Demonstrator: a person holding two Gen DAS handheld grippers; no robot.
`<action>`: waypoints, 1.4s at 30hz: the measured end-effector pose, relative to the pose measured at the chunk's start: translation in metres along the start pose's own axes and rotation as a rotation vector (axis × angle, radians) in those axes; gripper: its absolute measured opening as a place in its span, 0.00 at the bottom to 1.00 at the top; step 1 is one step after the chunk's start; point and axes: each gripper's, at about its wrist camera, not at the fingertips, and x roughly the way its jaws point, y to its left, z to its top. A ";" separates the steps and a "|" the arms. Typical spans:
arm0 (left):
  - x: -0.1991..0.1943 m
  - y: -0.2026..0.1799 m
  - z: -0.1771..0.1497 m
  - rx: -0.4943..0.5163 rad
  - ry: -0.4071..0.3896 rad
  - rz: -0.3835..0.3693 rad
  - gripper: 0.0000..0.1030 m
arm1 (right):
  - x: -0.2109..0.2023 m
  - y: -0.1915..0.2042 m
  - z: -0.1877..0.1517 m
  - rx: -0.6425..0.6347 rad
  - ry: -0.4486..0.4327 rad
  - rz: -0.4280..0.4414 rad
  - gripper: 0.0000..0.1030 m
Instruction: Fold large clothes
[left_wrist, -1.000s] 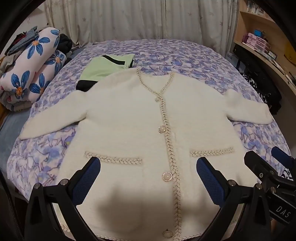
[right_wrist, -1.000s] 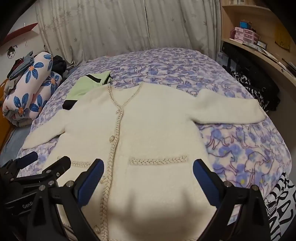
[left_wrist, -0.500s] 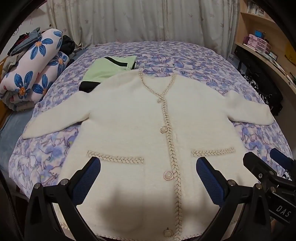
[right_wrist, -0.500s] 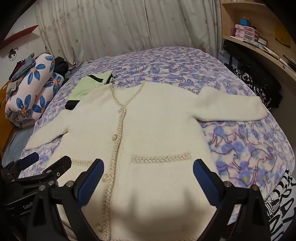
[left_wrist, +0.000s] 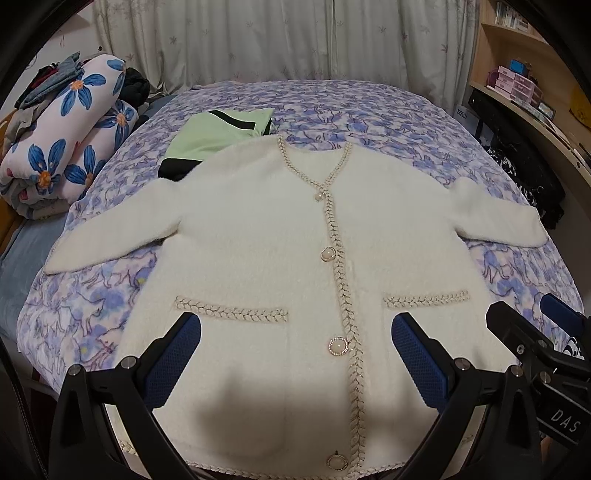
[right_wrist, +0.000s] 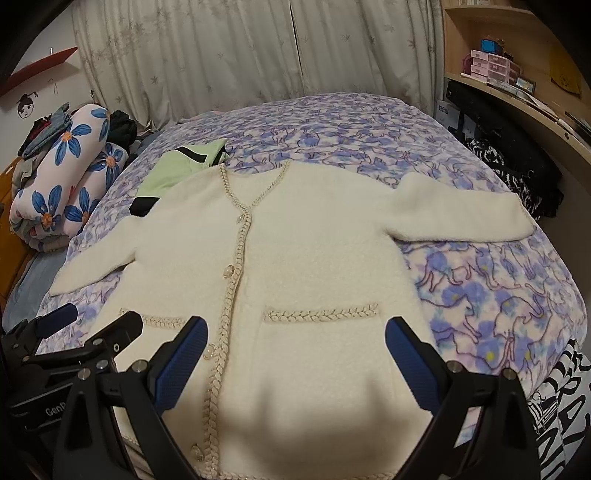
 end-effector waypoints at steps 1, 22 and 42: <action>0.000 0.000 -0.001 0.000 0.000 0.001 0.99 | 0.000 0.000 0.000 0.001 -0.001 0.001 0.94; 0.002 0.001 0.001 0.011 0.004 0.007 0.99 | 0.001 0.000 0.001 -0.001 0.004 -0.004 0.94; 0.009 -0.008 0.006 0.013 0.013 0.002 0.99 | 0.013 -0.014 -0.001 0.012 0.022 0.002 0.94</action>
